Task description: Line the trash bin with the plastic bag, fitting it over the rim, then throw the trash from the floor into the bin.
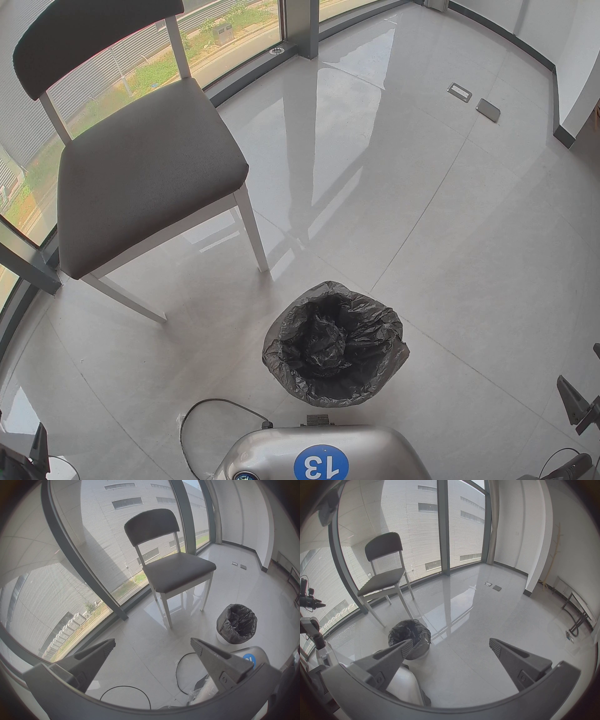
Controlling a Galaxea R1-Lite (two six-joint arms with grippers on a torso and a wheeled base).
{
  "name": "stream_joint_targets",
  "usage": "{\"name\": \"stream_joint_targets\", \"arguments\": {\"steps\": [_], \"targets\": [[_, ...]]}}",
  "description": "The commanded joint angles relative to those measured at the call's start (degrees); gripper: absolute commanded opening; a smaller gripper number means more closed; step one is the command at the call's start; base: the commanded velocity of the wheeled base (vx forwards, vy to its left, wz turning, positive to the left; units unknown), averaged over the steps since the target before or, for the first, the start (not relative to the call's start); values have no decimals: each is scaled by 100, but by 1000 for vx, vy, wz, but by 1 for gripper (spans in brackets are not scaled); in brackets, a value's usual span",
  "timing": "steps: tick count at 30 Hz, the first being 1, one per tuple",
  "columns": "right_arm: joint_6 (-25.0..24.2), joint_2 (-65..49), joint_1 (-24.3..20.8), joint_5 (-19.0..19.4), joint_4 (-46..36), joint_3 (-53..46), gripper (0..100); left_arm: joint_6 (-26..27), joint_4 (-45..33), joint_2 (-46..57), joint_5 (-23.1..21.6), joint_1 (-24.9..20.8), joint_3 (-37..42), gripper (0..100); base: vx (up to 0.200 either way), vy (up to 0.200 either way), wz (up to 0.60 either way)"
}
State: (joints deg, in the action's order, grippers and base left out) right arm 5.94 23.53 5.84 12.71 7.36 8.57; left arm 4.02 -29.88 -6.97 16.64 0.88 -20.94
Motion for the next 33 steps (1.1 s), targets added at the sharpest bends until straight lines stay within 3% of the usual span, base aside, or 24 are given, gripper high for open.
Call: {"name": "stream_joint_targets", "arguments": {"steps": [1,5,10,12,15,20,22,27,33], "targets": [[-22,-1140,-13,3,-455,286,100,-165,61,697,-91,-70,187,100,0,0,0],[-31,-1360,23,-15,-508,242,100,-262,747,697,-601,-61,477,100,0,0,0],[-31,-1729,-13,-6,-622,136,100,-288,1538,697,-644,-61,1031,100,0,0,0],[-49,-1773,-13,-23,-578,57,100,-253,2153,697,-644,-70,1593,100,0,0,0],[-49,-1773,-4,-313,-552,66,100,-244,2715,697,-794,-61,1831,100,0,0,0],[57,-1773,-4,-1368,-367,-409,100,-297,2751,697,-838,-70,1848,100,0,0,0],[48,-1773,-4,-1588,389,-857,100,-244,2759,697,-847,-61,1848,100,0,0,0],[-31,-1773,-13,-1623,406,-857,100,-235,2777,697,-820,-61,1857,100,0,0,0],[57,-1764,-4,-1614,-314,-857,100,-244,2795,697,-970,-70,1883,100,0,0,0]]}}
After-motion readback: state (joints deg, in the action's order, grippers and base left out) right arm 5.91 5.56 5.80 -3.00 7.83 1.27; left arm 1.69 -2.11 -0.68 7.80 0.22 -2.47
